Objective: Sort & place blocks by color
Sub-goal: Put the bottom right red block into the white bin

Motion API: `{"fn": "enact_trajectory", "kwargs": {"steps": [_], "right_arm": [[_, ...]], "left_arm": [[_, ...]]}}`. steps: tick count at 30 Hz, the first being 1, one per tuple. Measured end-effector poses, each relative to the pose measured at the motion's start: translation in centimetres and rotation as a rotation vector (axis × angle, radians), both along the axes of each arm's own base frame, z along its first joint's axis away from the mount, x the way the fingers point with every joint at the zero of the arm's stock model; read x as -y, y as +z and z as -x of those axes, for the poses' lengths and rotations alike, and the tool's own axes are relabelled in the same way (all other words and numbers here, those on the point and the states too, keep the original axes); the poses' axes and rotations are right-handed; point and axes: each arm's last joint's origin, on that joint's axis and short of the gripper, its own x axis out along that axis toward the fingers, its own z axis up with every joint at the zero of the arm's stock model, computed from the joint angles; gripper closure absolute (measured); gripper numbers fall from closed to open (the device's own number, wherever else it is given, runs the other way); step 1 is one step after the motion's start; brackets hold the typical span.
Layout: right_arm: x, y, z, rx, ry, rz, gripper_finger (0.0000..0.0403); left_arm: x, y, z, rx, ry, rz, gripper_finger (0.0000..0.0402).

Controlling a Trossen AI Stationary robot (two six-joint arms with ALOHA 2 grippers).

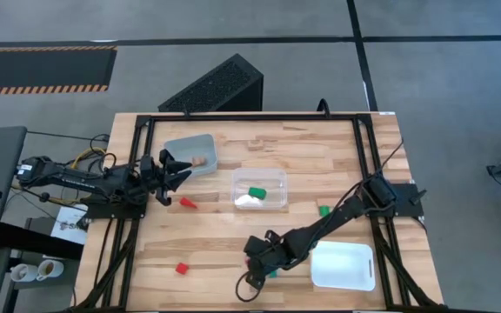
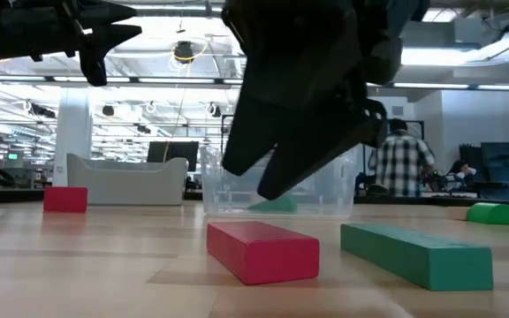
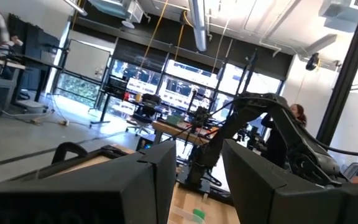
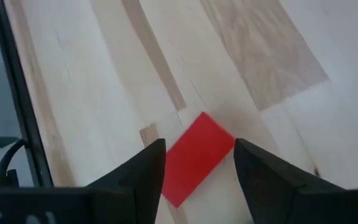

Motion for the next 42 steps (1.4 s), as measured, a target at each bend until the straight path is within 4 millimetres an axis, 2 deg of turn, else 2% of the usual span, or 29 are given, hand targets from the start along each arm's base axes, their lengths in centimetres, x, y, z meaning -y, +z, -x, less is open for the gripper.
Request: {"fn": "enact_trajectory", "kwargs": {"steps": [4,9,13,16,21,23,28,32,38,42], "right_arm": [[-0.3,0.1,0.3,-0.005,-0.032,0.01,0.0207],[-1.3,2.5,-0.5,0.065,-0.014,0.02,0.0213],[-1.5,3.8,-0.2,0.045,-0.041,0.121,0.0214],[-1.5,4.5,-0.4,0.065,-0.04,0.119,0.0214],[-1.9,3.3,-1.0,0.028,-0.005,0.132,0.0214],[-2.5,2.6,-2.0,0.016,0.024,0.121,0.0214],[-2.8,0.2,-3.2,-0.194,0.055,0.203,0.0221],[-3.0,2.0,-3.9,-0.157,0.063,0.226,0.0232],[-2.8,3.2,-3.9,-0.105,0.041,0.254,0.0246],[-3.0,3.7,-3.9,-0.085,0.039,0.249,0.024]], "left_arm": [[0.0,0.0,0.0,0.0,-0.001,0.001,0.0283],[0.0,0.0,0.0,0.0,0.0,-0.001,0.0283],[0.0,0.0,0.0,-0.001,0.001,-0.003,0.0283],[0.0,0.0,0.0,-0.001,0.002,-0.005,0.0283],[0.0,0.0,0.0,-0.001,0.002,-0.005,0.0283],[0.0,0.0,0.0,-0.001,0.001,-0.003,0.0283],[0.0,-0.1,-0.1,-0.014,-0.002,0.005,0.0283],[0.0,-0.2,-0.1,-0.017,-0.015,0.003,0.0283],[0.1,-0.3,-0.1,-0.023,-0.03,0.012,0.0283],[0.1,-0.3,-0.2,-0.024,-0.046,0.01,0.0283]]}}
